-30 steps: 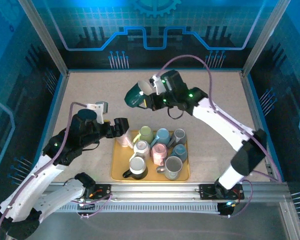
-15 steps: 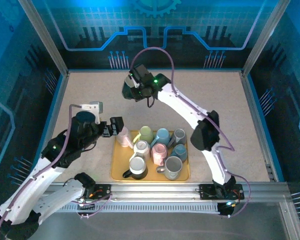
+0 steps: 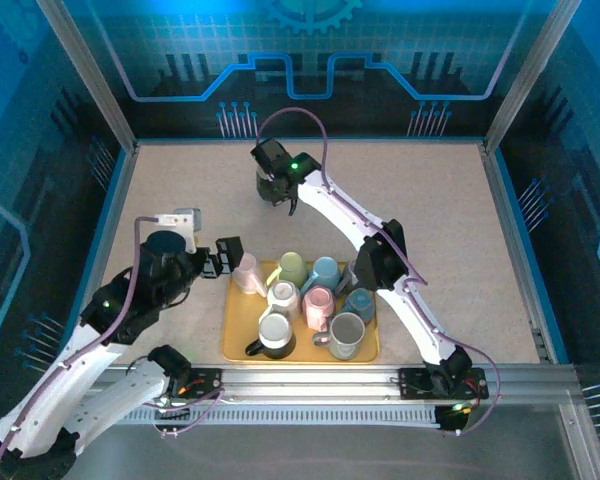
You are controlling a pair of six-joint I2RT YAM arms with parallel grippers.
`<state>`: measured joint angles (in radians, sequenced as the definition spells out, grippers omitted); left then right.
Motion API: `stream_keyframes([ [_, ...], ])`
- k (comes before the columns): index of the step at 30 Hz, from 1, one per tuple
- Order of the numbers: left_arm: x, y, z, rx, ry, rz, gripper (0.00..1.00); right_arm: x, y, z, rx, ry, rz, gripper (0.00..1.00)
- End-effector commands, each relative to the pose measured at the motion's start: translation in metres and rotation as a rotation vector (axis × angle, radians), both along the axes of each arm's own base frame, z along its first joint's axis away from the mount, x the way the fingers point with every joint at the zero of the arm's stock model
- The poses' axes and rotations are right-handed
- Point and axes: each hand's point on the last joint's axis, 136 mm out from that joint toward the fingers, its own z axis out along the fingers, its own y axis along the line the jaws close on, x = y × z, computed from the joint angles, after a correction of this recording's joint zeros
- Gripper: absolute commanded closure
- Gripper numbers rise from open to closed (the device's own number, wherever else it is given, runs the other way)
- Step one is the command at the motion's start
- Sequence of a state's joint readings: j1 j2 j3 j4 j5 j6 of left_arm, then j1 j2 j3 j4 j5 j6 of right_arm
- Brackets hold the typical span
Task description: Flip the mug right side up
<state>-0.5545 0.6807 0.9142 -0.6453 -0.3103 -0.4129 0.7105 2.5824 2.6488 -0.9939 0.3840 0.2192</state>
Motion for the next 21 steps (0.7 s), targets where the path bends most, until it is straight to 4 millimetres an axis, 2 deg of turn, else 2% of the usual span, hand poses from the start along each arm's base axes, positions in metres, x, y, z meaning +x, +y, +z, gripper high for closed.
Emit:
stream_keyframes([
  [1,0.001,-0.001,0.0,0.017,-0.027,-0.013,0.01,0.026,0.009,0.026,0.09,-0.104,0.003,1.0],
  [5,0.001,-0.001,0.001,0.016,-0.031,-0.011,0.01,0.031,0.006,0.017,0.084,-0.089,0.005,1.0],
  [15,0.001,-0.003,0.001,0.008,-0.034,-0.019,0.01,0.022,0.025,0.014,0.062,-0.108,0.074,1.0],
  [21,0.001,-0.003,0.001,0.006,-0.035,-0.019,0.01,0.008,0.029,0.015,0.041,-0.085,0.082,1.0],
])
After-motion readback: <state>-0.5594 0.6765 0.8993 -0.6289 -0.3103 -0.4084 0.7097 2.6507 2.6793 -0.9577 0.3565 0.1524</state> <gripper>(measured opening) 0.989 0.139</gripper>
